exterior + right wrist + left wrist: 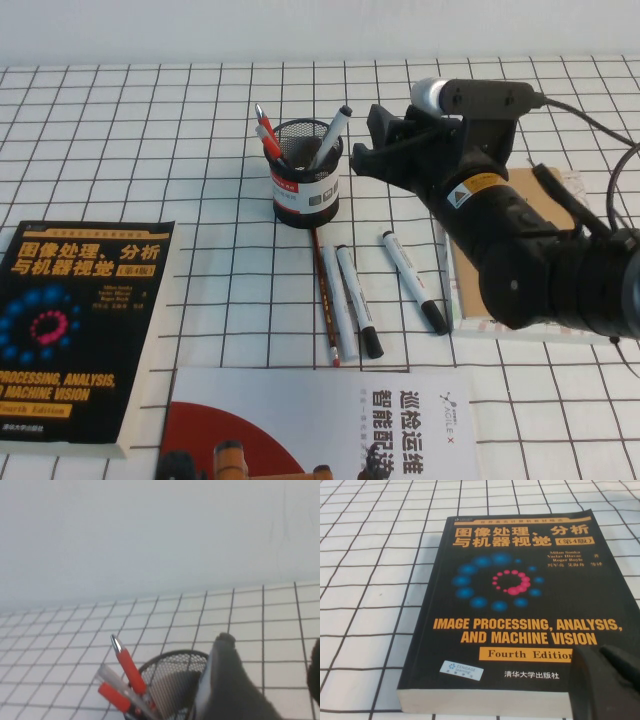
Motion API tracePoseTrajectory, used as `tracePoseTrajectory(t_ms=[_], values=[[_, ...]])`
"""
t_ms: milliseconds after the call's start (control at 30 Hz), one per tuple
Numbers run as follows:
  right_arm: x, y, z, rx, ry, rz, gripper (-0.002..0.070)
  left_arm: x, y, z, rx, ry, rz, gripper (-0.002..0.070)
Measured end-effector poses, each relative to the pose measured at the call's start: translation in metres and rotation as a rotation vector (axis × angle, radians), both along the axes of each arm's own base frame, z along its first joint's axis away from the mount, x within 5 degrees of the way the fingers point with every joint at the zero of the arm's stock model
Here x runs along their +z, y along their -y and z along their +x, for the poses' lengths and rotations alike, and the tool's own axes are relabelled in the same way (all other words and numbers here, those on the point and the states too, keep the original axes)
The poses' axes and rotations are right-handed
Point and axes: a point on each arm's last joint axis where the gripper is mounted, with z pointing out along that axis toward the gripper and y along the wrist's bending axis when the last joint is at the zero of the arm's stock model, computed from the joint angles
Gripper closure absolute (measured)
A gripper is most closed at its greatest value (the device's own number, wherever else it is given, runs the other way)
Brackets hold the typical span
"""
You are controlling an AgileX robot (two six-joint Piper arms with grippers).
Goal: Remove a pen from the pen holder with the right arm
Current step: 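Take a marker out of the pen holder and lay it on the table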
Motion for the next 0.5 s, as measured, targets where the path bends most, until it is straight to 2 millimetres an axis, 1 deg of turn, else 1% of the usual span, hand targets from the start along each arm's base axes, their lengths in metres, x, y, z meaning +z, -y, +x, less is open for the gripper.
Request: tracePoseTrajectory(t_ms=[67, 200, 333, 500], values=[[-0.007, -0.003, 0.005, -0.012, 0.031, 0.063, 0.0359, 0.000, 0.000, 0.000, 0.000, 0.000, 0.000, 0.0679], [-0.021, -0.008, 0.013, -0.017, 0.040, 0.130, 0.0351, 0.000, 0.000, 0.000, 0.000, 0.000, 0.000, 0.0680], [-0.032, -0.021, 0.022, 0.032, 0.049, 0.120, 0.0349, 0.000, 0.000, 0.000, 0.000, 0.000, 0.000, 0.0680], [-0.041, -0.032, 0.033, 0.055, 0.056, 0.115, 0.0342, 0.000, 0.000, 0.000, 0.000, 0.000, 0.000, 0.0679]])
